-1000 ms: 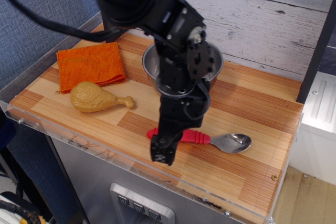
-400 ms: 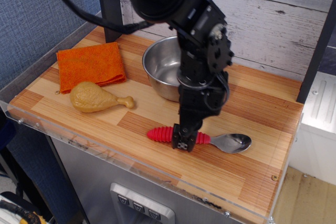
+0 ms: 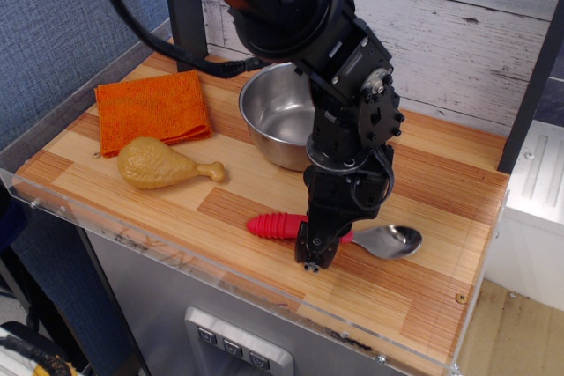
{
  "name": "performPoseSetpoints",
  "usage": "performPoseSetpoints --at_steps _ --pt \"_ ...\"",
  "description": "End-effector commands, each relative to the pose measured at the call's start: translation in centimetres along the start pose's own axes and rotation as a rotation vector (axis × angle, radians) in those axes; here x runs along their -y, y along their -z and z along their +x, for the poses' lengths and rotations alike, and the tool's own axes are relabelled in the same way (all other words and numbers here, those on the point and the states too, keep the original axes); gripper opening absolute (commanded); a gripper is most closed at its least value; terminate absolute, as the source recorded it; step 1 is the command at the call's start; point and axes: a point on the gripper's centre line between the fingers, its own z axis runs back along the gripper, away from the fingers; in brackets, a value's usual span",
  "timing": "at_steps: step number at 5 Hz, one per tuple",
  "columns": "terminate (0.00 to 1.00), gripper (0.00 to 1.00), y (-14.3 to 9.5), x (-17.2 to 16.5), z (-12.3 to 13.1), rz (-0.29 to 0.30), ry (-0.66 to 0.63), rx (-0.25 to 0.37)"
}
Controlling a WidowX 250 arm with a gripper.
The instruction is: Place the red spoon on top of the orange towel
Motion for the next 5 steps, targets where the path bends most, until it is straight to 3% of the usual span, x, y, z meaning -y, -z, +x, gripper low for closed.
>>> performPoseSetpoints --at_steps 1,3,5 --pt "0.0 0.0 -1.1 -0.1 0.0 0.046 0.012 0.004" --pt "0.0 0.0 -3.4 0.1 1.2 0.046 0.072 0.039" --pt "0.0 0.0 -9.2 -1.7 1.6 0.099 0.082 0.094"
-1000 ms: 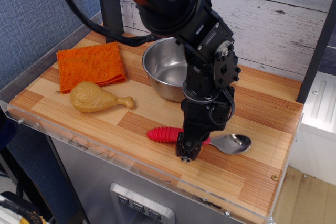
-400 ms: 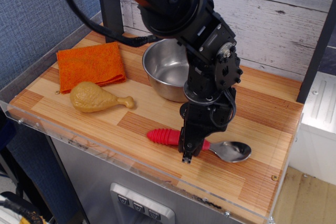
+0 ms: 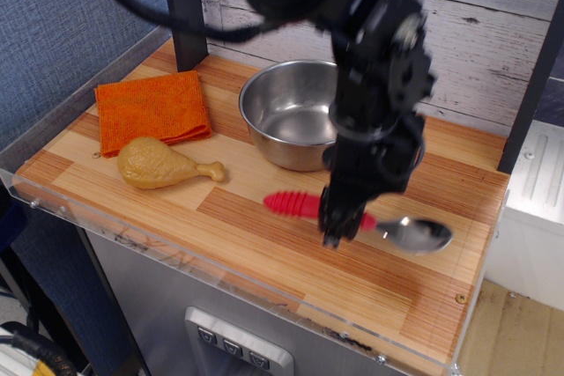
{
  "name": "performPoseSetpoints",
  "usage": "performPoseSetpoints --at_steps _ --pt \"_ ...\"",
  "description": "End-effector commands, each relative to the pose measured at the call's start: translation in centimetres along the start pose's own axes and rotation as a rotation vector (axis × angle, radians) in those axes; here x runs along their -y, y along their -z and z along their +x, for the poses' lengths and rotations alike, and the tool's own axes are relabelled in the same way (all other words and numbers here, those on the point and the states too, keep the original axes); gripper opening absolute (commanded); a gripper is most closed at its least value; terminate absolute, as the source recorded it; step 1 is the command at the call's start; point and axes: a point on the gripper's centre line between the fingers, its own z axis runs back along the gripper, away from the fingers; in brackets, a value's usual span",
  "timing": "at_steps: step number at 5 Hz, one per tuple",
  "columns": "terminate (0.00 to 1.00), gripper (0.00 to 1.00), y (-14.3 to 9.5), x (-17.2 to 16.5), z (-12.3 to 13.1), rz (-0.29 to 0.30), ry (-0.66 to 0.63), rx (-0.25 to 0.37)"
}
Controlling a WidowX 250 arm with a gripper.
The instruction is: Place the red spoon on top of the orange towel
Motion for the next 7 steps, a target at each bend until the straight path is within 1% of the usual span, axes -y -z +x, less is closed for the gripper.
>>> performPoseSetpoints --at_steps 1,2,3,4,5,6,7 --pt "0.0 0.0 -7.0 -3.2 -2.4 0.103 -0.059 0.04" --pt "0.0 0.0 -8.4 -5.0 -5.1 0.099 -0.128 0.029" --pt "0.0 0.0 -8.9 -7.0 -9.2 0.098 -0.229 0.018" --pt "0.0 0.0 -8.5 -8.4 -13.5 0.086 -0.307 -0.013" --pt "0.0 0.0 -7.9 -8.5 -17.4 0.068 -0.386 -0.041" --pt "0.0 0.0 -6.4 -7.8 -20.1 0.035 -0.464 -0.051" --pt "0.0 0.0 -4.3 -7.1 -22.1 0.011 -0.537 -0.029"
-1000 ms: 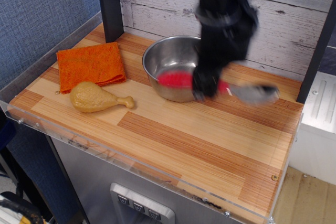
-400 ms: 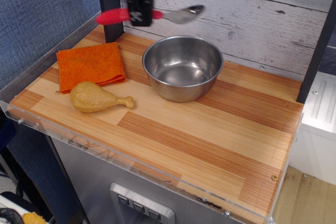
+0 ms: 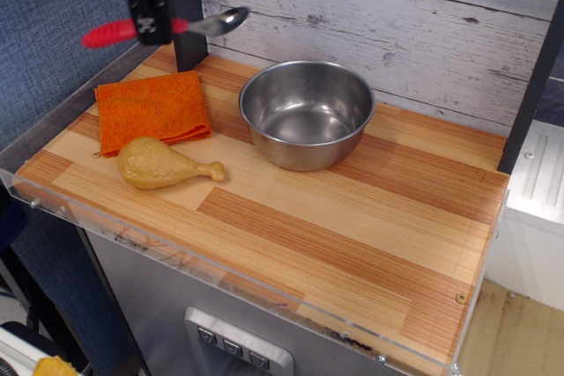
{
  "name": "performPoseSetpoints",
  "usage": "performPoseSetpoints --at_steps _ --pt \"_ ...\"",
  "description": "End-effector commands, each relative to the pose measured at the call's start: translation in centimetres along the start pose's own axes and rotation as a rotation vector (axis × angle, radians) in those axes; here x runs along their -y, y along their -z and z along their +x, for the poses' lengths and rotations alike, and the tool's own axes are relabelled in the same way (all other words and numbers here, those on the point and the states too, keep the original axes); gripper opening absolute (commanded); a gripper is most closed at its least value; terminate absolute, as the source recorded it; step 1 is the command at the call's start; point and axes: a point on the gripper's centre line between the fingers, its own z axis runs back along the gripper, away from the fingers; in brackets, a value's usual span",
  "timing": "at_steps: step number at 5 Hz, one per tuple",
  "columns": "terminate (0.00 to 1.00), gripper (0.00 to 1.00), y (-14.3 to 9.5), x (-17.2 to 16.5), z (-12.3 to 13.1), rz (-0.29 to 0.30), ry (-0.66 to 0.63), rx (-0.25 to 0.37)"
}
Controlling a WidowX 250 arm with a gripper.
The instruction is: Place the red spoon on top of the orange towel
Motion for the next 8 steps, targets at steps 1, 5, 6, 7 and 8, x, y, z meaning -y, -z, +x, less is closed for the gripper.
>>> performPoseSetpoints --at_steps 1,5,6,7,8 --pt "0.0 0.0 2.4 -0.3 -3.3 0.034 -0.099 0.001" --pt "0.0 0.0 8.9 -0.6 -1.7 -0.011 -0.095 -0.061" --pt "0.0 1.0 8.8 -0.6 -1.4 -0.013 -0.101 -0.079" --pt "0.0 1.0 8.4 -0.3 -1.2 -0.007 -0.097 -0.079" --pt "0.0 1.0 7.4 -0.4 -1.2 0.008 -0.097 -0.064"
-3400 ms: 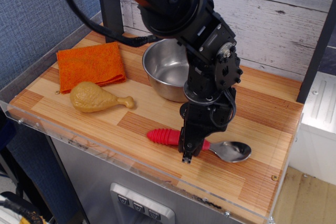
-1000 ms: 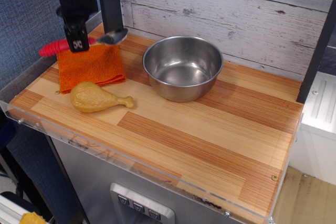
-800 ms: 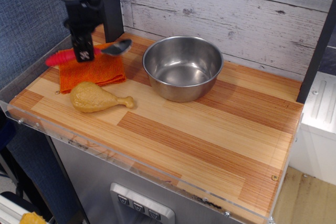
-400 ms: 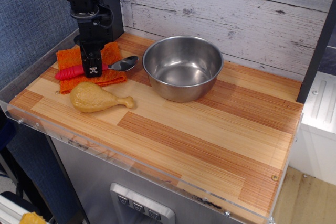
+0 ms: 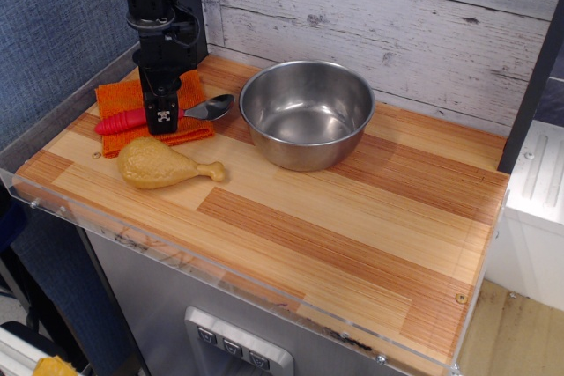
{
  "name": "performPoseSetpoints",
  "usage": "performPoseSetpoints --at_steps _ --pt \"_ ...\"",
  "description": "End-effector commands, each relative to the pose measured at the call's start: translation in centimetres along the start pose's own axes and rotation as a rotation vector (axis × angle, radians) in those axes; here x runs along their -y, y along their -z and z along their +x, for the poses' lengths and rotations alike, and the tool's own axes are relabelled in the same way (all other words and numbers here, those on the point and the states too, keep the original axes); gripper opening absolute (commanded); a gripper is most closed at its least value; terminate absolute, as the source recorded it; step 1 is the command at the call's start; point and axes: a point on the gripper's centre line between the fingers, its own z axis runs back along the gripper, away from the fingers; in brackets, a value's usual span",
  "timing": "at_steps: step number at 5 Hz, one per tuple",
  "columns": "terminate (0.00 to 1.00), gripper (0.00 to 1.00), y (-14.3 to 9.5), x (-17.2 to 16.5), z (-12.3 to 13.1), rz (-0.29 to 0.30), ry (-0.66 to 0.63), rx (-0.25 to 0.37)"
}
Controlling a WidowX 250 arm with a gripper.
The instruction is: Place the red spoon on top of the orange towel
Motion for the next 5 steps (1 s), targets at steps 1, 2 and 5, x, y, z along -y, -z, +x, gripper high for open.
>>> performPoseSetpoints --at_steps 1,2,5 --pt "0.0 1.0 -5.1 0.1 -0.5 0.098 0.018 0.056" --pt "0.0 1.0 -8.8 -0.2 0.0 0.147 0.066 0.087" --pt "1.0 1.0 -15.4 2.2 0.5 0.162 0.202 0.162"
